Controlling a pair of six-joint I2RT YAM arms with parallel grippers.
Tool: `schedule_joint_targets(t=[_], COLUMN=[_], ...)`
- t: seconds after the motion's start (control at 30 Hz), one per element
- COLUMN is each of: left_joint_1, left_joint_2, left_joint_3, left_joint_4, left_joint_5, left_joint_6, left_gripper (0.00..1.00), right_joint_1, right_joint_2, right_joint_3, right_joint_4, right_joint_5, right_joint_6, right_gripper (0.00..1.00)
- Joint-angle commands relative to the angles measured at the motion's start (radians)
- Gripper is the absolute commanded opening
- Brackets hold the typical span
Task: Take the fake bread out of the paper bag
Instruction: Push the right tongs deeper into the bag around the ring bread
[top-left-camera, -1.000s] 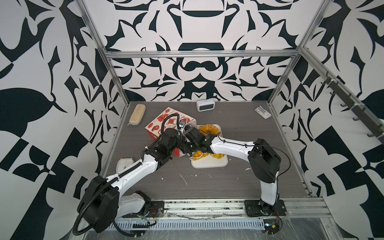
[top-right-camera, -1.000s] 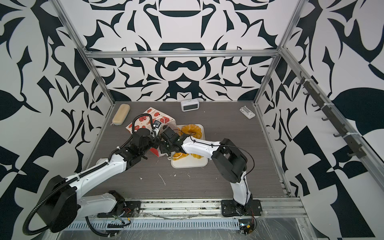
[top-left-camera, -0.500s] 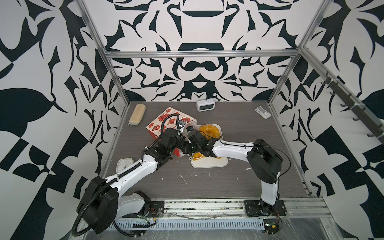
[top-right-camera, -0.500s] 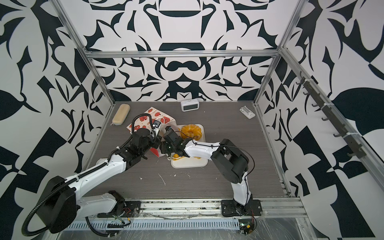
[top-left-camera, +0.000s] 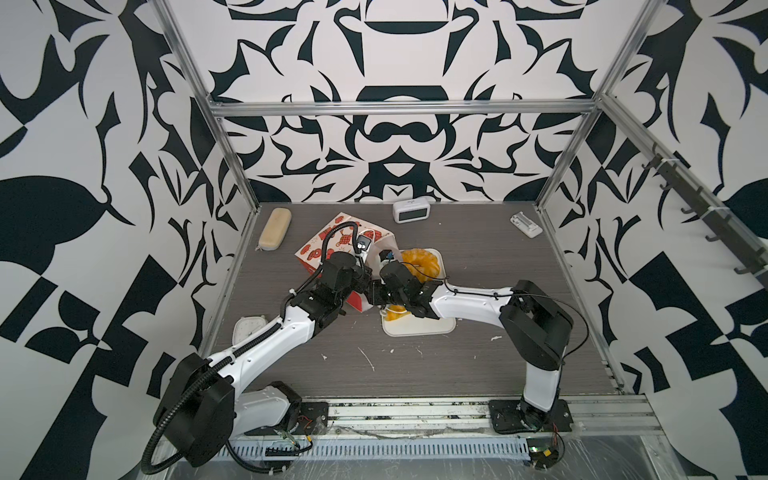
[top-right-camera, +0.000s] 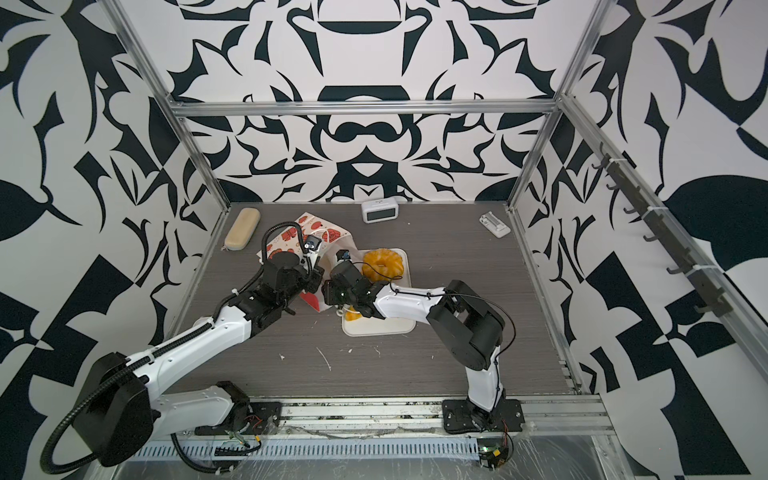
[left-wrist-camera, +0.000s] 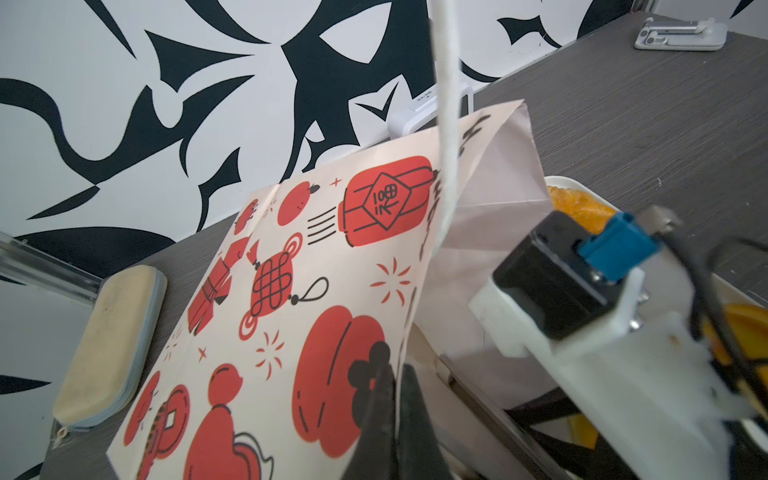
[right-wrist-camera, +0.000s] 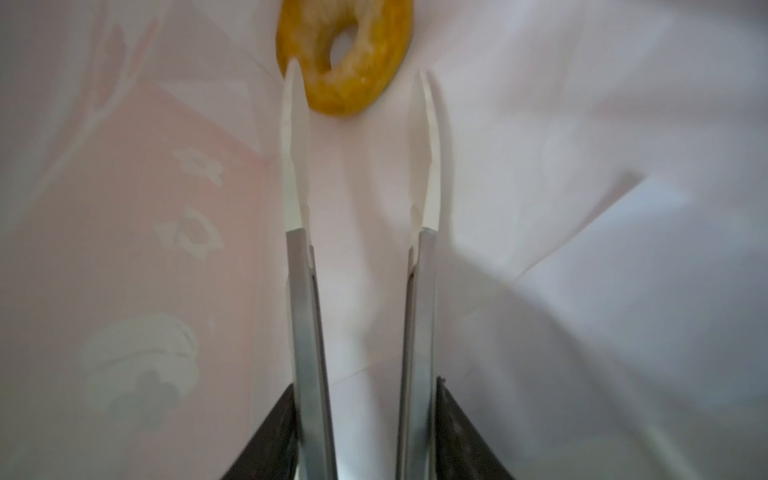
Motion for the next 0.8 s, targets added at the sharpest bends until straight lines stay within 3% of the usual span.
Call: schedule_joint_targets(t=[0.0, 0.4, 0.67, 0.77], left_joint_1=[-0.001, -0.002, -0.003, -0.003], left_joint_2=[0.002, 0.007, 0.001, 0.000], left_joint_3=[0.029, 0.021, 0.010, 0.009], left_joint_4=[-0.003, 0.006, 0.016, 0.016], left_joint_5=[0.014, 0.036, 0.034, 0.035], left_joint_6=[-0.021, -0.034, -0.037, -0.037], left_gripper=[0.00, 0.00, 0.00, 0.00], right_joint_1=[-0.005, -0.017, -0.027, -0.030], right_joint_2=[-0.024, 0.086, 0.124, 0.131], right_joint_3=[0.030, 0.177, 0.238, 0.246], right_joint_4=[0.038, -0.051, -0.113, -0.110], right_joint_5=[0.034, 0.000, -0.011, -0.018], right_joint_6=[-0.007, -0.009, -0.010, -0.004], right_gripper=[0.50, 0.49, 0.36, 0.36])
